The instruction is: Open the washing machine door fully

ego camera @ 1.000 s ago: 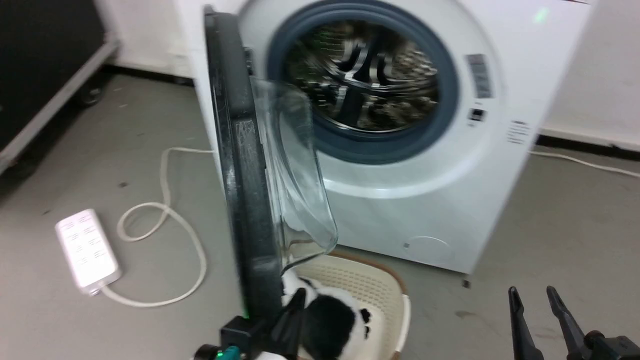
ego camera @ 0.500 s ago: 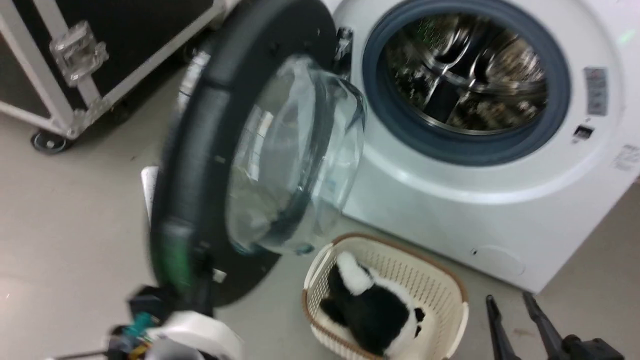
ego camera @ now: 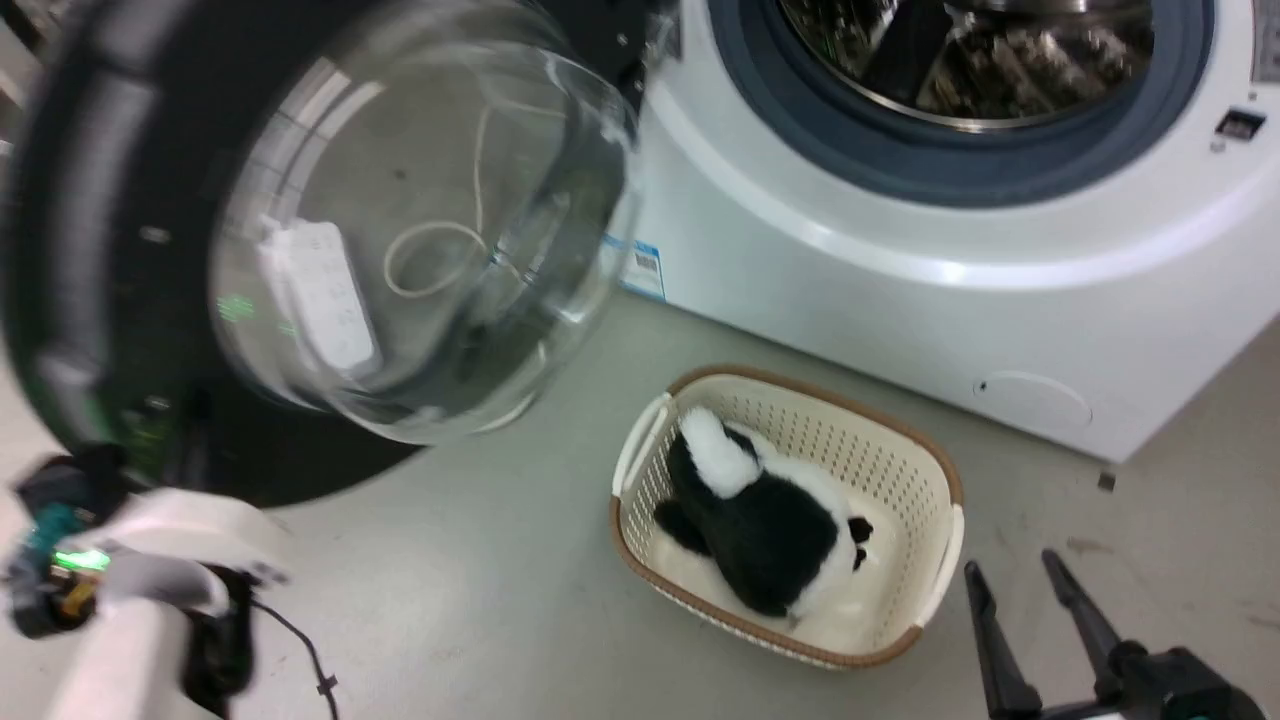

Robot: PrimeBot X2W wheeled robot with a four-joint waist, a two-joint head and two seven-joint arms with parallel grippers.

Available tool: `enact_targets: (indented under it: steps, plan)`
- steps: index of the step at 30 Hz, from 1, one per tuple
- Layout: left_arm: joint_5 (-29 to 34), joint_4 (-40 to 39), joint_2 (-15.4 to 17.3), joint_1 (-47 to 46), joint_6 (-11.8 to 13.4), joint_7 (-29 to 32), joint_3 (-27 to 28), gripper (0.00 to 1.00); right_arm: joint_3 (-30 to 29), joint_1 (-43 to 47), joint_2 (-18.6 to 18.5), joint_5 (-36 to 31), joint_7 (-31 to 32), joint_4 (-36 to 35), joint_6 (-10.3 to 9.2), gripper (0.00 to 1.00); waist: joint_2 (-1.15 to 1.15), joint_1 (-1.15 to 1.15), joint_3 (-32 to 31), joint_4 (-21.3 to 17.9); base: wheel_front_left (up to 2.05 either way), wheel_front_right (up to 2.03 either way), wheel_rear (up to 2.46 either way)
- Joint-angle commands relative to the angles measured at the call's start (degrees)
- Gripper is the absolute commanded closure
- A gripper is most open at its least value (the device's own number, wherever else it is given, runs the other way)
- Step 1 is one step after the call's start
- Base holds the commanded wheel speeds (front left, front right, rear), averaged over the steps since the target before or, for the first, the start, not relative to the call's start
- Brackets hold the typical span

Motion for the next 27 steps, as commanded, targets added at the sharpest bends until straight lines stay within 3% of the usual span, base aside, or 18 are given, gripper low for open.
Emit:
enact_targets:
  steps: [1,7,15,21,27]
  plan:
    - [-1.0,1.8,1.6,-2.4,-0.3,-0.1,1.6,1.0,-0.3,-1.5,0.2,-0.6,-0.3,-0.5,0.05,0.0,0.0,-0.01,2.1,-1.4,0.0,0.0,0.0]
    - [-4.0,10.1,5.1,-7.7,-1.3,-1.0,6.3,1.0,-1.0,-2.7,0.1,-1.3,-0.3,-0.7,0.05,0.0,0.0,-0.01,4.2,-3.1,0.0,0.0,0.0]
    - [-3.4,12.7,5.0,-8.4,-2.4,-2.8,7.1,1.0,-1.9,-3.5,0.1,-1.0,-0.3,-1.0,0.05,0.0,0.0,-0.01,3.0,-3.8,0.0,0.0,0.0]
    - [-0.9,7.4,3.1,-6.0,-3.9,-3.3,6.9,1.0,-3.2,-3.6,0.1,-0.1,-0.3,-3.0,0.05,0.0,0.0,-0.01,-1.0,-4.6,0.0,0.0,0.0]
    - [4.3,-5.5,-2.1,2.1,-5.1,-3.4,4.3,1.0,-6.3,-2.6,0.2,0.6,-0.3,-3.8,0.05,0.0,0.0,-0.01,-8.1,-7.7,0.0,0.0,0.0]
